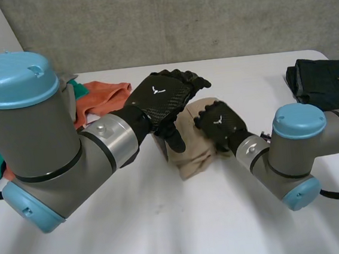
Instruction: Fold the laundry.
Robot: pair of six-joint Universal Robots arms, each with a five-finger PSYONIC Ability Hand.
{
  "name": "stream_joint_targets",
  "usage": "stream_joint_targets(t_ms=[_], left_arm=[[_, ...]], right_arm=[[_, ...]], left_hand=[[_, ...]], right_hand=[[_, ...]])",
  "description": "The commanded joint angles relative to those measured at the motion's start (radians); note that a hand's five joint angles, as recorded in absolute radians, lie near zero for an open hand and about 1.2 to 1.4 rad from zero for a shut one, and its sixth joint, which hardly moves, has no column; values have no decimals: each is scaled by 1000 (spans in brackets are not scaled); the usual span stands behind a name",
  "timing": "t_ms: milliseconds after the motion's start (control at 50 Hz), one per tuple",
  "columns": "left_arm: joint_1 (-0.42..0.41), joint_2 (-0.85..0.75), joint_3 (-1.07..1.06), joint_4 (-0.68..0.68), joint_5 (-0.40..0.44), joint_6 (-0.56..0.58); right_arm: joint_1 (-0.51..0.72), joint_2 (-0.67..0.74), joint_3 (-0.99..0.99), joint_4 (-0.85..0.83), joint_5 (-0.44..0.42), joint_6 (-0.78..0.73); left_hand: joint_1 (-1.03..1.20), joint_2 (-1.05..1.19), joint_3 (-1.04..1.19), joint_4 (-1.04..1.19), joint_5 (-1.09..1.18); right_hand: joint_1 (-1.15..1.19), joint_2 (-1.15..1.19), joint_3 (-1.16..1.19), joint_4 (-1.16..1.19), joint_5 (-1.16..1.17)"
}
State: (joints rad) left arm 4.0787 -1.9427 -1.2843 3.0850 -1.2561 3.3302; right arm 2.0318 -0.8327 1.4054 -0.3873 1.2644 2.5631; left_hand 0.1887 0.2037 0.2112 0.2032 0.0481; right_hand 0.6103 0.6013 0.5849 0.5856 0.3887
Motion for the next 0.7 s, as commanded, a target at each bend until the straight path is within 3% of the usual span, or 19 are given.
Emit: stream_joint_targets(t_ms=[20,120,340,600,660,700], left_arm=[[0,2,-18,0,1,0],[2,2,-21,0,1,0],[0,2,-23,11,1,0],[3,2,-24,14,0,0],[3,2,-24,15,0,0],[3,2,-23,15,0,0]], right_arm=[[-5,17,-14,68,-14,26],[-15,3,9,71,-13,46],[-15,3,10,71,-17,42],[-15,64,-63,64,-22,45],[-15,61,-71,59,-22,45],[-15,58,-78,48,-20,43]], left_hand=[[7,-8,-15,-7,-27],[10,-5,-12,-4,-24],[10,-5,-12,-4,-24],[10,-5,-12,-4,-24],[10,-5,-12,-4,-24],[10,-5,-12,-4,-24]], right_hand=[[-105,-96,-80,-81,-58],[-211,-202,-186,-186,-164],[-132,-123,-107,-107,-85],[531,540,557,556,578],[785,794,810,809,832],[786,795,811,811,833]])
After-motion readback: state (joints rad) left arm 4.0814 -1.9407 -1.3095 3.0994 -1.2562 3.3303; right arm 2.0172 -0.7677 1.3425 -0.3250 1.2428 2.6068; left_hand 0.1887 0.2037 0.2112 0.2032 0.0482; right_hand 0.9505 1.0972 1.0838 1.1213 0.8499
